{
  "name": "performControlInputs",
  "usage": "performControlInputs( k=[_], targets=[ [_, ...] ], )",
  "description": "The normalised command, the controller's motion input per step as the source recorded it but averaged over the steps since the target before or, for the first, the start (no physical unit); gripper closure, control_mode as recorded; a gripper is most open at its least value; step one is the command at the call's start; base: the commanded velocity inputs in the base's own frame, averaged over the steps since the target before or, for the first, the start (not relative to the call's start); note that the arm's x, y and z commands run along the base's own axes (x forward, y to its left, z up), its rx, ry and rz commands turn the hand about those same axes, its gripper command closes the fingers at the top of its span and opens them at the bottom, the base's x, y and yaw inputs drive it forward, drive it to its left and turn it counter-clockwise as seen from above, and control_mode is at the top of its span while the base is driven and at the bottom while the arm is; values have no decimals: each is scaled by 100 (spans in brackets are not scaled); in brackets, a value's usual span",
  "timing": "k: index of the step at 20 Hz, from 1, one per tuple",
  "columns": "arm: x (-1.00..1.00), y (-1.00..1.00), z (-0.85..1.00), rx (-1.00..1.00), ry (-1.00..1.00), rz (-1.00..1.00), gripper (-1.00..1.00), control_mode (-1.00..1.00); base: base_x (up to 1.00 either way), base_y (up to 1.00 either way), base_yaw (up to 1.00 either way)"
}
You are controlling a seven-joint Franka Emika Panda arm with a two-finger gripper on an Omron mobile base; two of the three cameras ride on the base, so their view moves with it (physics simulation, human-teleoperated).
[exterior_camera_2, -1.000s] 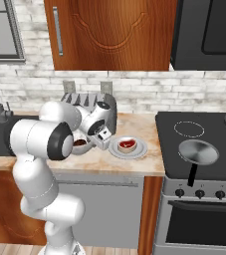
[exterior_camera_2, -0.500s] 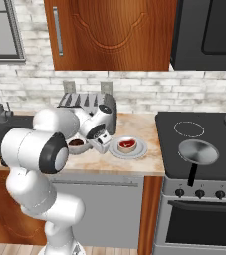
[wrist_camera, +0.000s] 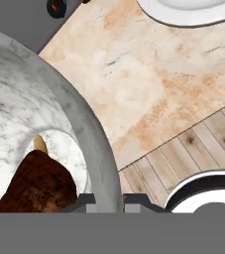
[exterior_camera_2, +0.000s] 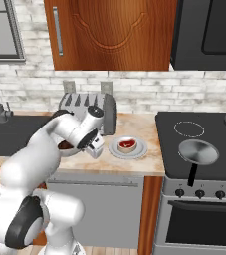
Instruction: Place one of the steaks on the plate and the other in the bowl. Then place the bowl in the fridge.
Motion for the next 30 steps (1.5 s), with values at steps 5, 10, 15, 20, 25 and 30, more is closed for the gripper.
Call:
performControlInputs(
  k=[5, 10, 15, 20, 25, 30],
  targets=[
    [-41, -37, 57, -8, 11, -23, 100, -100, 0, 0, 0],
    [-57, -42, 29, -10, 6, -22, 100, -100, 0, 0, 0],
    [-50, -2, 1, 2, 0, 0, 100, -100, 0, 0, 0],
    [-18, -6, 1, 1, 0, 0, 100, -100, 0, 0, 0],
    [-7, 0, 0, 0, -1, -2, 100, -100, 0, 0, 0],
    [-44, -10, 0, 0, -7, -11, 100, -100, 0, 0, 0]
  ],
)
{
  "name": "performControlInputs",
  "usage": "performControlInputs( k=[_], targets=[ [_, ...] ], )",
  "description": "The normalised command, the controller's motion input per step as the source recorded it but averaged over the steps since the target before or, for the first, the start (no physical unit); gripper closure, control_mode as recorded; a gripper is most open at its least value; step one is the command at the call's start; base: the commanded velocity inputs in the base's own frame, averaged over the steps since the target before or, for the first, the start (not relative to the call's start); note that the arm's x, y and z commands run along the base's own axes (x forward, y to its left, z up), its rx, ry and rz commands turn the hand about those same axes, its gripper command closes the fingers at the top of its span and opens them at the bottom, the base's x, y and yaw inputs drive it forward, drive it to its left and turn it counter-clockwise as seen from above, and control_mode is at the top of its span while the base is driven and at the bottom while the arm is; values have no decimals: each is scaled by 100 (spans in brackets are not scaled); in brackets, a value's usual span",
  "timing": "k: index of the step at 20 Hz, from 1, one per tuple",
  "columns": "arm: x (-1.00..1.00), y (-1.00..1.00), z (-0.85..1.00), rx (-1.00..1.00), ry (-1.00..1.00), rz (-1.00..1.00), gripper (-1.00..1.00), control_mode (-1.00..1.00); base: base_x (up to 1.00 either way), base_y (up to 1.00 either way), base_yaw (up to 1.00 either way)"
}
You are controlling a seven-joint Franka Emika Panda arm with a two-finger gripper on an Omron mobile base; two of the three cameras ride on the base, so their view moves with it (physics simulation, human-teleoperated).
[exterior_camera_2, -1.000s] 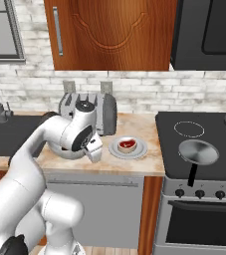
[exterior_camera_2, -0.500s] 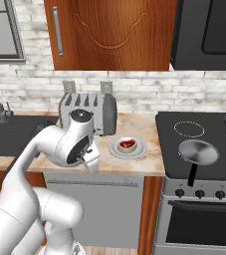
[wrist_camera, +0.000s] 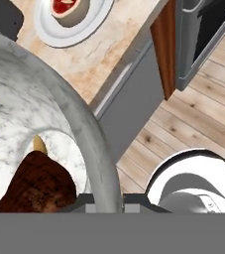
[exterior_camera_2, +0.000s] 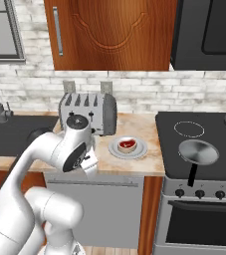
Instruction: Place one of the steaks on the plate and the other in the bowl. Then place the bowl in the fridge.
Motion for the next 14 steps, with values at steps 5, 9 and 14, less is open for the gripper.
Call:
performControlInputs(
  k=[5, 9, 14],
  targets=[
    [-6, 0, 0, 0, 0, -2, 100, 100, -41, -19, -10],
    [0, 0, 0, 0, 0, 0, 100, 100, -68, -51, -31],
    [0, 0, 0, 0, 0, 0, 100, 100, -12, -79, -67]
  ],
)
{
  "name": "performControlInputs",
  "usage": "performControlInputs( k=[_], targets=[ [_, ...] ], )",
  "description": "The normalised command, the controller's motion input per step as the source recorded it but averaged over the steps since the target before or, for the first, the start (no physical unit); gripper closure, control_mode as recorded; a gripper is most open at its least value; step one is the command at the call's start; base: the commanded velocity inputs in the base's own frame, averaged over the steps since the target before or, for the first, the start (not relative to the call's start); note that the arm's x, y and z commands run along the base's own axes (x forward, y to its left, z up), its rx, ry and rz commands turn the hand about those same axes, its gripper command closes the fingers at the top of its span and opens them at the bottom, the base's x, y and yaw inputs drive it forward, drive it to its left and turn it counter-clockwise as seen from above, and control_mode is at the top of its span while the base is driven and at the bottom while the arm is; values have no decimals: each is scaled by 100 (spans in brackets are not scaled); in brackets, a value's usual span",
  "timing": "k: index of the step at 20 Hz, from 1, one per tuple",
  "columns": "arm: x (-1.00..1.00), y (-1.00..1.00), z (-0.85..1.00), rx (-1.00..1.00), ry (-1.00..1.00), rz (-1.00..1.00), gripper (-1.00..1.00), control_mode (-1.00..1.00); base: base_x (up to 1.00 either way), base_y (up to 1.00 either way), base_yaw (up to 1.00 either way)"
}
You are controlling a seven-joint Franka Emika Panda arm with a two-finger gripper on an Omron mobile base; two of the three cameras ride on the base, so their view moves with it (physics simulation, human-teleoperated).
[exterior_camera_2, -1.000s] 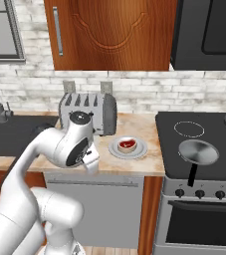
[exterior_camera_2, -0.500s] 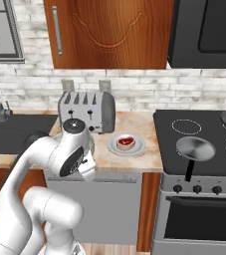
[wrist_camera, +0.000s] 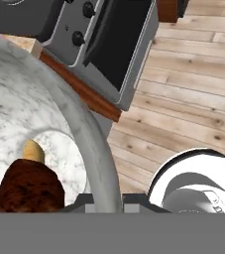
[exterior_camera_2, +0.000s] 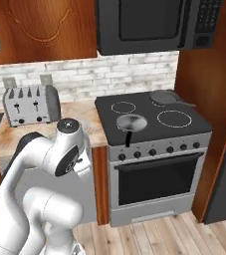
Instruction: Place one of the steaks on the plate and the other in the bowl. Then place the bowl in the fridge.
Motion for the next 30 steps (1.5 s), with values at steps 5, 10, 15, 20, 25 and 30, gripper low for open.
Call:
performControlInputs(
  k=[5, 10, 15, 20, 25, 30],
  targets=[
    [0, 0, 0, 0, 0, 0, 100, 100, 0, -79, -73],
    [0, 0, 0, 0, 0, 0, 100, 100, 0, -78, -74],
    [0, 0, 0, 0, 0, 0, 100, 100, 0, -84, -78],
    [0, 0, 0, 0, 0, 0, 100, 100, 27, -77, -66],
    [0, 0, 0, 0, 0, 0, 100, 100, 76, -50, -13],
    [0, 0, 0, 0, 0, 0, 100, 100, 70, -44, 21]
  ],
)
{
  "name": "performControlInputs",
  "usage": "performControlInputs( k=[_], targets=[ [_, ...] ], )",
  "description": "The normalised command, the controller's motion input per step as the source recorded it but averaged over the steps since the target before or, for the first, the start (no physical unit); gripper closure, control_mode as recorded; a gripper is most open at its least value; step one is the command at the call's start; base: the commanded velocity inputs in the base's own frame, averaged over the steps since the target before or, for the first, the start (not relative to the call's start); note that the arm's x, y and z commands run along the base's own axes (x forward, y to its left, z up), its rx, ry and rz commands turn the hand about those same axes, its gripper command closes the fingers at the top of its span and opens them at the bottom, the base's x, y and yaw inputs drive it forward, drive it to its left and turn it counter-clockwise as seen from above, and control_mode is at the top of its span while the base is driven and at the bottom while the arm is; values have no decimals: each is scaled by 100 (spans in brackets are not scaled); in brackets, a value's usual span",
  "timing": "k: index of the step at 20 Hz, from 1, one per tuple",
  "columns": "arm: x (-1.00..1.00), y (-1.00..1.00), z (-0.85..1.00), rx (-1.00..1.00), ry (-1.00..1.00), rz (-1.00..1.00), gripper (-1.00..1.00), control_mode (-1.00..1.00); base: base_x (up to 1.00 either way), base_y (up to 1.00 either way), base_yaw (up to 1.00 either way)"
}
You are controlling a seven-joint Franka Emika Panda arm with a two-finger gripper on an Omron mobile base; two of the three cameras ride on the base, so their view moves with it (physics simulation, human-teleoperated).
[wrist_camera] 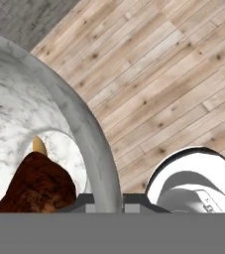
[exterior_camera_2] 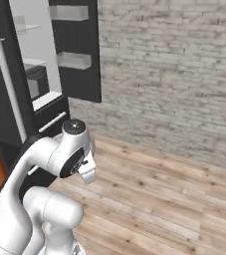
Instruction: Place one of the steaks on the plate and the other in the bowl. Then place the bowl in the fridge.
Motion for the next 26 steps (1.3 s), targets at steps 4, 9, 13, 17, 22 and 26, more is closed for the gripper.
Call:
performControlInputs(
  k=[4, 9, 13, 17, 22, 26],
  targets=[
    [0, 0, 0, 0, 0, 0, 100, 100, 59, -70, 51],
    [0, 0, 0, 0, 0, 0, 100, 100, 42, -67, 51],
    [0, 0, 0, 0, 0, 0, 100, 100, 33, -60, 55],
    [0, 0, 0, 0, 0, 0, 100, 100, 30, -80, 58],
    [0, 0, 0, 0, 0, 0, 100, 100, 31, -83, 59],
    [0, 0, 0, 0, 0, 0, 100, 100, 32, -80, 63]
  ],
)
